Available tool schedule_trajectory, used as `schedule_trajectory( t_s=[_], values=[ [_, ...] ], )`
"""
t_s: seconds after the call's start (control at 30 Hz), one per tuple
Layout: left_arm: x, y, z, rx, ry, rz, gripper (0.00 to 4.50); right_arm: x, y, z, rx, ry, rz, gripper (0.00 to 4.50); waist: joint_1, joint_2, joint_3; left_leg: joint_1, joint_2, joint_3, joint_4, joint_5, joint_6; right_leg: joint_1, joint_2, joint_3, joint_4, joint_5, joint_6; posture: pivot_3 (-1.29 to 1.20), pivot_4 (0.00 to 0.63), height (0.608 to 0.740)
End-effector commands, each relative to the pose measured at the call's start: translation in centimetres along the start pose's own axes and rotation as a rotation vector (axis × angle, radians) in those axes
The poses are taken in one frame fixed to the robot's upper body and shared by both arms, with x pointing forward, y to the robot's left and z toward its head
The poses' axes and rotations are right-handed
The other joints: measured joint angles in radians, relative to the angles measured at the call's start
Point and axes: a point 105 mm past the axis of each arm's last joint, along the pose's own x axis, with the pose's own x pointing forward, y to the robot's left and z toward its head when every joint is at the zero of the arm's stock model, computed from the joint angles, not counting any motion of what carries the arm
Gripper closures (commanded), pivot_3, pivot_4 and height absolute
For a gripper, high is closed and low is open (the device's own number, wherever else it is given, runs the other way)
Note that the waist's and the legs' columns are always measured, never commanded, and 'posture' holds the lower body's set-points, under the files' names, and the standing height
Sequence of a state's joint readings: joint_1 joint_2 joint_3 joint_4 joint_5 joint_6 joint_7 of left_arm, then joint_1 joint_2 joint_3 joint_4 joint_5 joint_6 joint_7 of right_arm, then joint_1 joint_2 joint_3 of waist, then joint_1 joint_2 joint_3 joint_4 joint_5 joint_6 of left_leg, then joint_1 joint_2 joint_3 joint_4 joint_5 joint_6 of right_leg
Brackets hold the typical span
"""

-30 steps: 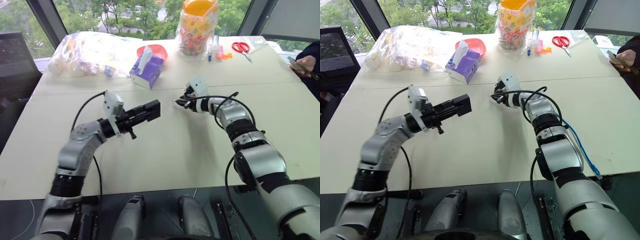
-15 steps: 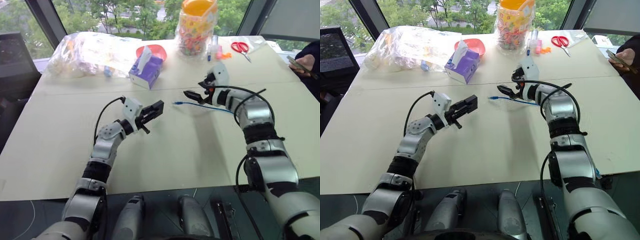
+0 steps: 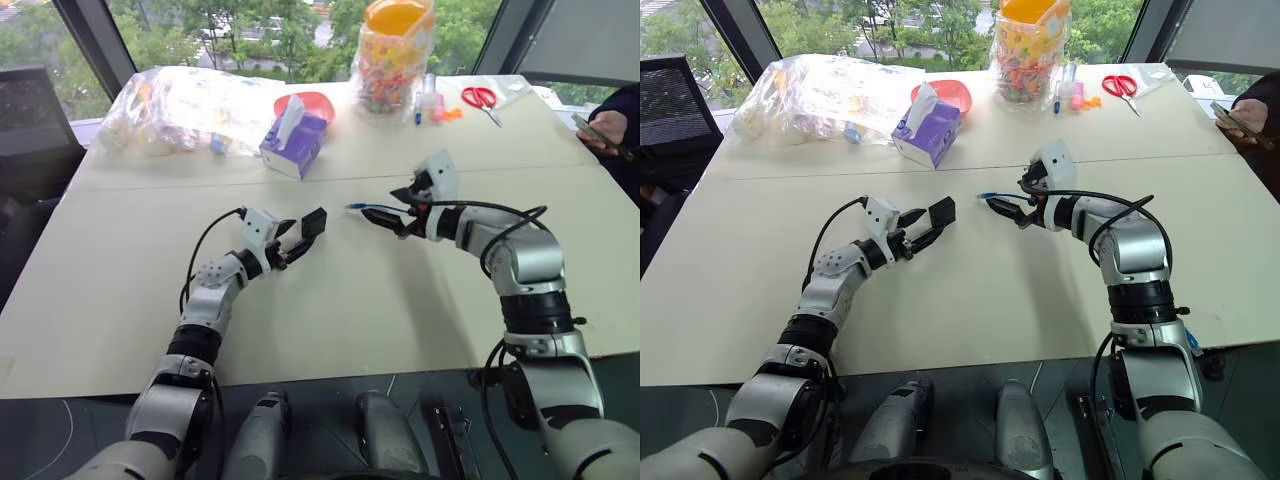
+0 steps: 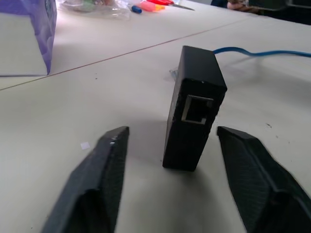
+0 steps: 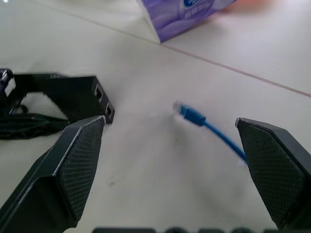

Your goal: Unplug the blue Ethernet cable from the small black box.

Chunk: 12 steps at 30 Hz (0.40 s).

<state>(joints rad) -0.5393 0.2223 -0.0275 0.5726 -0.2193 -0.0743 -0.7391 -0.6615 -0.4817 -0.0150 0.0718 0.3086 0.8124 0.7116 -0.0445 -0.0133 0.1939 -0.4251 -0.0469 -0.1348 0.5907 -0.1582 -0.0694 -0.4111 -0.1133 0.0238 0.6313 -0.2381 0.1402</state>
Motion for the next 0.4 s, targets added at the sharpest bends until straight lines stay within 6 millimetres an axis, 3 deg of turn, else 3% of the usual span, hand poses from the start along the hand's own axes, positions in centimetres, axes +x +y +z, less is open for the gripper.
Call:
schedule_trajectory(
  t_s=[0.03,0.4],
  values=[
    [-2.2,0.8,-0.4,-0.025,0.034,0.028,0.03,-1.2,0.9,1.1,-0.066,-0.023,0.049,0.0,-0.001,0.0,0.0,0.0,0.0,0.0,0.0,0.0,0.0,0.0,0.0,0.0,0.0,0.0,0.0,0.0,0.15,0.728],
    [-8.3,1.4,5.1,-0.034,-0.016,0.143,0.03,-4.3,2.5,-0.5,-0.128,0.026,0.171,0.0,0.014,0.0,0.0,-0.001,0.001,0.0,0.001,-0.001,0.001,0.001,-0.001,0.0,-0.002,-0.003,-0.004,0.0,0.15,0.728]
  ],
)
